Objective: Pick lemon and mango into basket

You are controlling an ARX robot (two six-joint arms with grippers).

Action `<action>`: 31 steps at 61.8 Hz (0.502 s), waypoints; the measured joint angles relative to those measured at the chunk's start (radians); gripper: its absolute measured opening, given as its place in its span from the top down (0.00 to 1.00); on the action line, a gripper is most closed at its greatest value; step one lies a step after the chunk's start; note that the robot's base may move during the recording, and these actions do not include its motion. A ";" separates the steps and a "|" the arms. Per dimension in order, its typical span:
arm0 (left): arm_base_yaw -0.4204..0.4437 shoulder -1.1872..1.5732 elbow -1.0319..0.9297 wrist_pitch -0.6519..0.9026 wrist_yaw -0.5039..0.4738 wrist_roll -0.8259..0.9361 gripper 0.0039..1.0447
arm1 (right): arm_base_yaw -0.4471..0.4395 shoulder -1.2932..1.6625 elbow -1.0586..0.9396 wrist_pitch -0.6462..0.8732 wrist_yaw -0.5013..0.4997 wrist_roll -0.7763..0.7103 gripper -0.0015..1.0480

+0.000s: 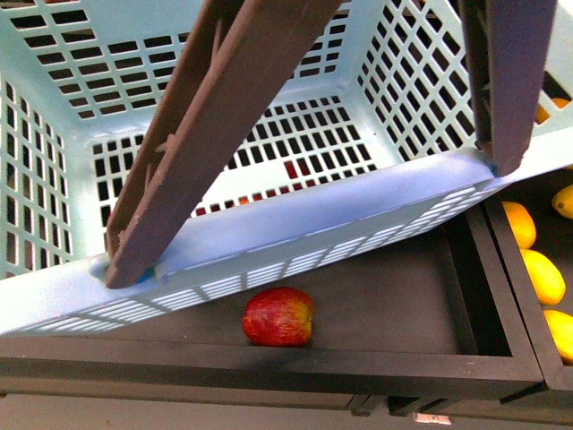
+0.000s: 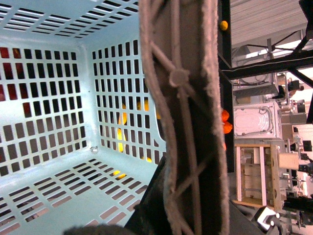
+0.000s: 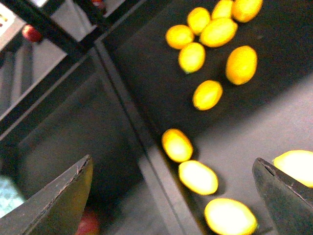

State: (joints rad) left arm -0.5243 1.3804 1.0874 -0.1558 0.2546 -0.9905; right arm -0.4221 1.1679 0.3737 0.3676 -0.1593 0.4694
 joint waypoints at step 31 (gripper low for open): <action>0.000 0.000 0.000 -0.001 0.004 0.001 0.96 | 0.024 1.010 0.606 0.025 0.155 0.045 0.08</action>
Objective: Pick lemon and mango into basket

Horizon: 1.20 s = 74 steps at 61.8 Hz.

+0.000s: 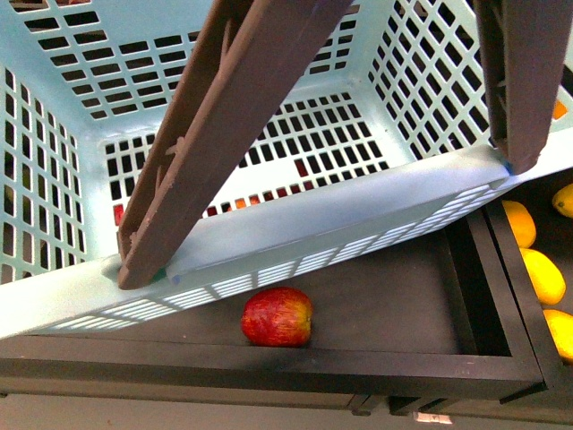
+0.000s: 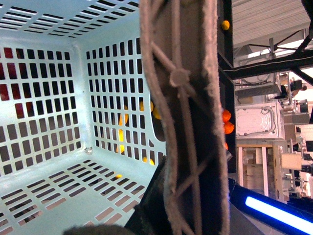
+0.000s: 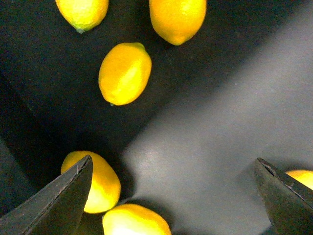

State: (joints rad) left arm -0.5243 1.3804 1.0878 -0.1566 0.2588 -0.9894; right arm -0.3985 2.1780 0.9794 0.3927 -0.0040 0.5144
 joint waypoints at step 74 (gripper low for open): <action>0.000 0.000 0.000 0.000 0.000 0.000 0.96 | 0.073 0.529 0.729 -0.266 0.019 0.156 0.08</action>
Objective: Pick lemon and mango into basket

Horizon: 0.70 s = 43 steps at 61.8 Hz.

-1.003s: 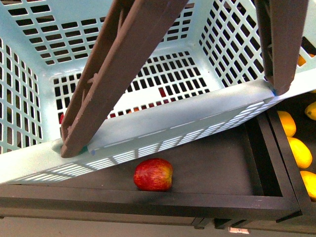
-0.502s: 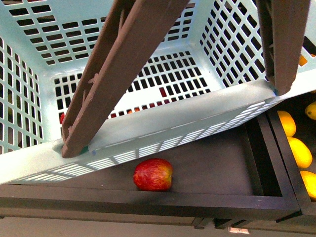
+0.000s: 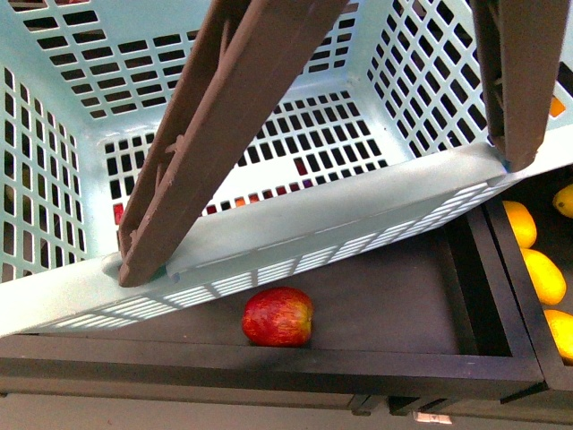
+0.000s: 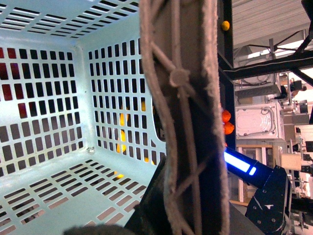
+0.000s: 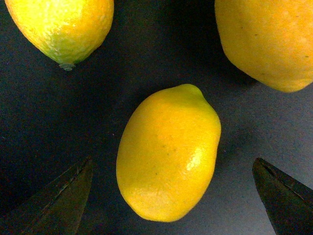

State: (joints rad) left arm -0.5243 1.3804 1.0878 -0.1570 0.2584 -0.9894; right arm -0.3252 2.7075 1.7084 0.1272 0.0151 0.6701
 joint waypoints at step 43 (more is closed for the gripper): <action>0.000 0.000 0.000 0.000 0.000 0.000 0.96 | -0.030 -0.243 -0.372 0.225 -0.113 -0.071 0.54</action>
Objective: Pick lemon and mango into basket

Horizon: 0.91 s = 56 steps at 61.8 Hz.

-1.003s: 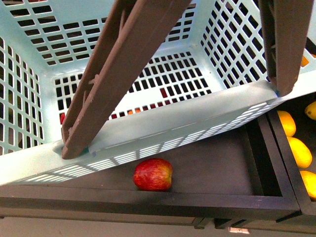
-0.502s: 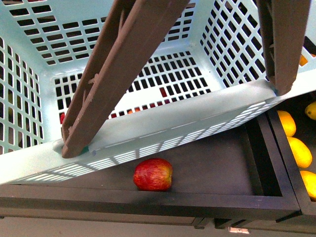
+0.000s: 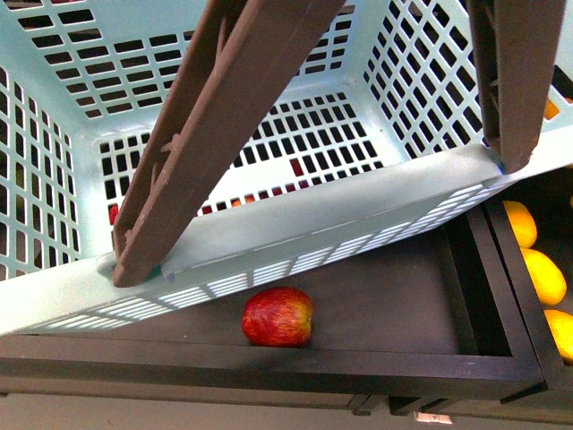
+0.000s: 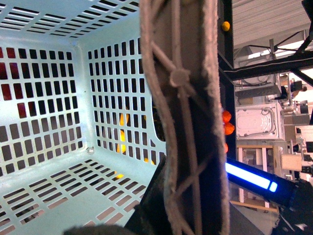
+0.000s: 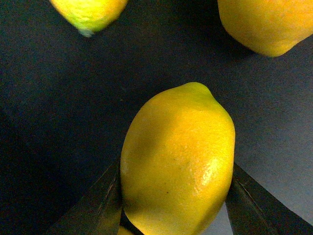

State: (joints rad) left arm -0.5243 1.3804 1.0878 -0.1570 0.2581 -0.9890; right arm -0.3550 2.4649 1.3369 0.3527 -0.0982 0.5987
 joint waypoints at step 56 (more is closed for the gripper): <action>0.000 0.000 0.000 0.000 0.000 0.000 0.96 | 0.460 -1.386 -0.732 -0.035 -0.276 -0.198 0.54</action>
State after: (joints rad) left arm -0.5243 1.3804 1.0878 -0.1570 0.2577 -0.9890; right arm 0.1055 1.0786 0.6044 0.3180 -0.3740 0.4004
